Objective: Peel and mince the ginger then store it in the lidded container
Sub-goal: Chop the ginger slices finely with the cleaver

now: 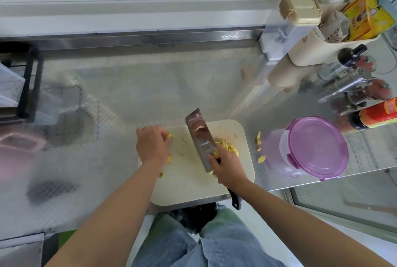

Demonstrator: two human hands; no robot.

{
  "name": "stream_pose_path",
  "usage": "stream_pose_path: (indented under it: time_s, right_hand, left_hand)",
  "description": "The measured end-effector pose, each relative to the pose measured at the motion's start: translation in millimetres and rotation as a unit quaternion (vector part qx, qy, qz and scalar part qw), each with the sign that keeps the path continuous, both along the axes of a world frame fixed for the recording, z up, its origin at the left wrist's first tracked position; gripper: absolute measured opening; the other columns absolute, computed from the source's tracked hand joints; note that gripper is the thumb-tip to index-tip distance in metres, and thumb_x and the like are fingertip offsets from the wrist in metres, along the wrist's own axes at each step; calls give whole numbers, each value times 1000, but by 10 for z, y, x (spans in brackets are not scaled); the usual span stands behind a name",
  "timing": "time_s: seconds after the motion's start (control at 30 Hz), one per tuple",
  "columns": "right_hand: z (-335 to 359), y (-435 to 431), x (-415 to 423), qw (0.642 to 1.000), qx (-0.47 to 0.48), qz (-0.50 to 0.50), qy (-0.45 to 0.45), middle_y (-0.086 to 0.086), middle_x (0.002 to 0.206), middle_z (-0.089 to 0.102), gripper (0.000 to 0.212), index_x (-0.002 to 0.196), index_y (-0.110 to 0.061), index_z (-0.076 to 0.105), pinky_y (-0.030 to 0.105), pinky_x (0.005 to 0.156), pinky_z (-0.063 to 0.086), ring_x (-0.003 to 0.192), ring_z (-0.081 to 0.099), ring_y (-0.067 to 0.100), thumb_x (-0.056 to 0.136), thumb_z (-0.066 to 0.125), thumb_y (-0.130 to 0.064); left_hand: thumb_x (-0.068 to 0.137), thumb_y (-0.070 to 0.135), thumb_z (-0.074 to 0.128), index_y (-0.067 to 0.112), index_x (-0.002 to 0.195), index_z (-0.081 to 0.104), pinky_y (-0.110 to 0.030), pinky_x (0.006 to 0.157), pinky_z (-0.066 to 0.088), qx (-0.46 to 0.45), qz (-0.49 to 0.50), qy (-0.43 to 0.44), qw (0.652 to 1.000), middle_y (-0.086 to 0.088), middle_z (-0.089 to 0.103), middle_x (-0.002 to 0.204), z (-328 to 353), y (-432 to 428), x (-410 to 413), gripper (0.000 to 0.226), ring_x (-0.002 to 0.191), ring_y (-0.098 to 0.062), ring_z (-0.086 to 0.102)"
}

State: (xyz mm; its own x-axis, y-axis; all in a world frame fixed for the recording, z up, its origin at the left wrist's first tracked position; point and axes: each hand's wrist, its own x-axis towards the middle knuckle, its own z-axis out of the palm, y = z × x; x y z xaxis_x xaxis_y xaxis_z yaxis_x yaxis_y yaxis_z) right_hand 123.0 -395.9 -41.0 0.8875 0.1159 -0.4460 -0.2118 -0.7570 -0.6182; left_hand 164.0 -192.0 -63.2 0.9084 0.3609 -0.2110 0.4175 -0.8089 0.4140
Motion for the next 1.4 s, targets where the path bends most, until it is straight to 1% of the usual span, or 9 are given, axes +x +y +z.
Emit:
stream_pose_path:
  time_s: [0.2,0.33,0.43,0.57,0.67,0.8,0.97,1.2,1.4]
  right_hand:
    - [6,-48,-22,1000,-8,-2,-15,12,63,59,12,102,-15,50,45,51,53,51,59,29,98,47,-26]
    - [32,-83,-74,999,-18,-1,-33,5,61,55,16,108,-15,50,41,51,52,50,58,27,98,46,-26]
    - [56,-107,-152,999,-26,-1,-43,10,63,57,17,103,-11,50,42,50,52,50,58,29,97,46,-27]
    - [66,-99,-289,998,-32,3,-48,9,63,57,16,100,-10,50,42,51,52,53,57,27,97,48,-25]
    - [53,-77,-366,998,-39,16,-52,3,59,49,14,100,-9,51,34,48,39,51,46,21,96,47,-22]
    - [40,-52,-462,995,-61,39,-63,0,55,38,12,87,-14,37,27,44,23,47,34,16,95,46,-18]
    - [30,-52,-568,992,-103,53,-56,3,60,43,7,94,-16,37,27,44,23,53,42,20,97,41,-21]
    - [7,4,-682,985,-132,92,-67,-3,61,39,11,106,-14,41,27,45,23,53,39,18,99,38,-22]
    - [-11,-15,-676,985,-126,99,-65,-2,62,42,8,102,-16,39,30,47,26,58,44,23,99,37,-23]
  left_hand:
    - [79,26,74,19,79,70,-25,61,40,-120,-29,-44,991,4,67,73,88,-101,-40,7,73,-18,61]
    - [75,27,80,21,74,70,-20,59,42,-204,-146,85,964,9,63,69,172,-309,-136,12,66,-10,58]
    - [74,26,80,20,74,72,-25,68,46,-189,-172,147,956,8,64,71,159,-447,-288,11,71,-13,61]
    - [71,29,77,26,58,64,-27,74,53,-146,-126,183,964,12,68,72,81,-467,-564,18,80,-13,65]
    - [73,32,78,27,72,66,-28,72,53,-134,-65,151,977,11,65,77,82,-473,-715,13,80,-15,63]
    - [79,30,72,24,83,60,-26,66,42,-131,-8,91,987,9,59,80,117,-500,-842,14,81,-16,60]
    - [84,29,66,24,81,66,-25,66,40,-120,52,110,985,8,62,81,99,-544,-972,5,77,-15,56]
    - [85,30,69,27,87,69,-25,69,42,-142,70,99,982,7,69,93,65,-679,-993,4,88,-17,62]
    - [85,28,69,26,87,71,-26,71,45,-151,70,107,980,6,70,93,56,-672,-975,4,89,-17,63]
